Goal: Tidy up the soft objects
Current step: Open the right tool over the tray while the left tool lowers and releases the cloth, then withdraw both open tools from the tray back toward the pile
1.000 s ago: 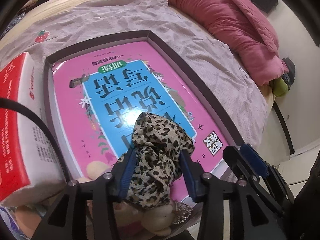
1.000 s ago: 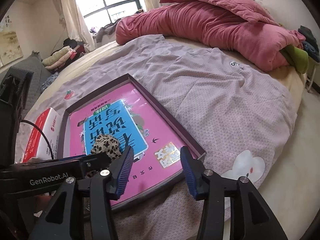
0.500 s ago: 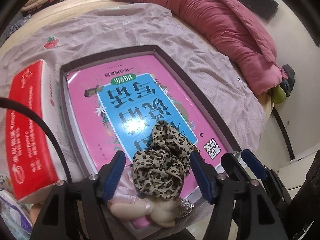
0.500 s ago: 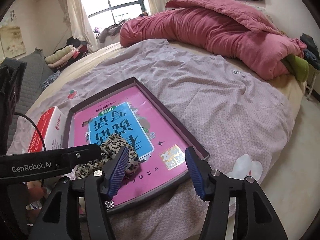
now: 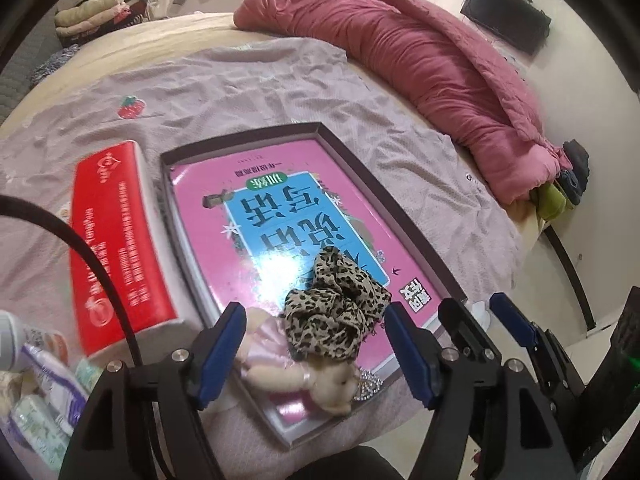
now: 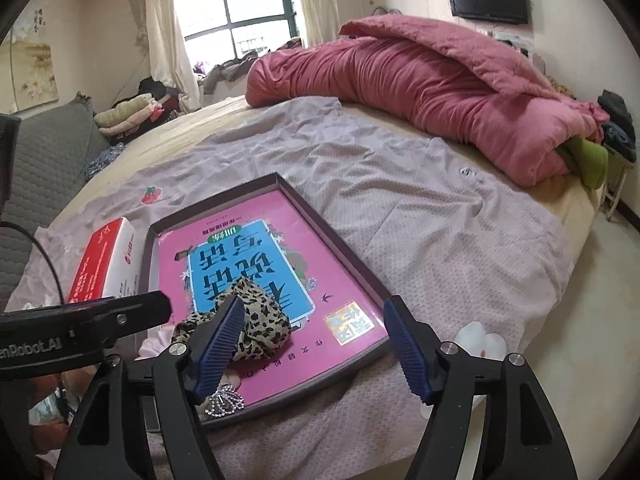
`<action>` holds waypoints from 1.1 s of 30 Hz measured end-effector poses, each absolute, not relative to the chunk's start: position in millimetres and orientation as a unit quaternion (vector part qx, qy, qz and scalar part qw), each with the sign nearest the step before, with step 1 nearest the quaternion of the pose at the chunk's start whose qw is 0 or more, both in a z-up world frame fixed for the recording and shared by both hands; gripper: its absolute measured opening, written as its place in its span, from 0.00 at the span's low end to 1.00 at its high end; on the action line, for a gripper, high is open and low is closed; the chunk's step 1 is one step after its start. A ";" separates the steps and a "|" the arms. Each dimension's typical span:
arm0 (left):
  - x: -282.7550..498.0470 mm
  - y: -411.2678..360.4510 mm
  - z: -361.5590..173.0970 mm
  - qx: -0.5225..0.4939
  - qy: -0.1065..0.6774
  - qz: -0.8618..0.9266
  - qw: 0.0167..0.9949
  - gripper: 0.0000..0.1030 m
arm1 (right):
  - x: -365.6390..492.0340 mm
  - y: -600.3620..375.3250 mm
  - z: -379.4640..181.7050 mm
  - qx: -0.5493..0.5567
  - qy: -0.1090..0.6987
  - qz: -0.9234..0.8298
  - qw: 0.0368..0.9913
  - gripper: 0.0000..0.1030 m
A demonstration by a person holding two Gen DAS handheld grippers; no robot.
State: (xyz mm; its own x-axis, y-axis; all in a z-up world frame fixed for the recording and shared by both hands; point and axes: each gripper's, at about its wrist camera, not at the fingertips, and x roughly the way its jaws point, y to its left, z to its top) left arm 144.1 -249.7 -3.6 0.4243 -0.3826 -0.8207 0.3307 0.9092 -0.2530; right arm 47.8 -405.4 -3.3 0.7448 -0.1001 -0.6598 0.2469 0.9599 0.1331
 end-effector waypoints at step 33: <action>60.2 -77.3 59.9 -0.110 0.434 -0.122 0.886 0.70 | 7.1 -296.8 81.7 0.062 0.275 -0.016 0.959 0.74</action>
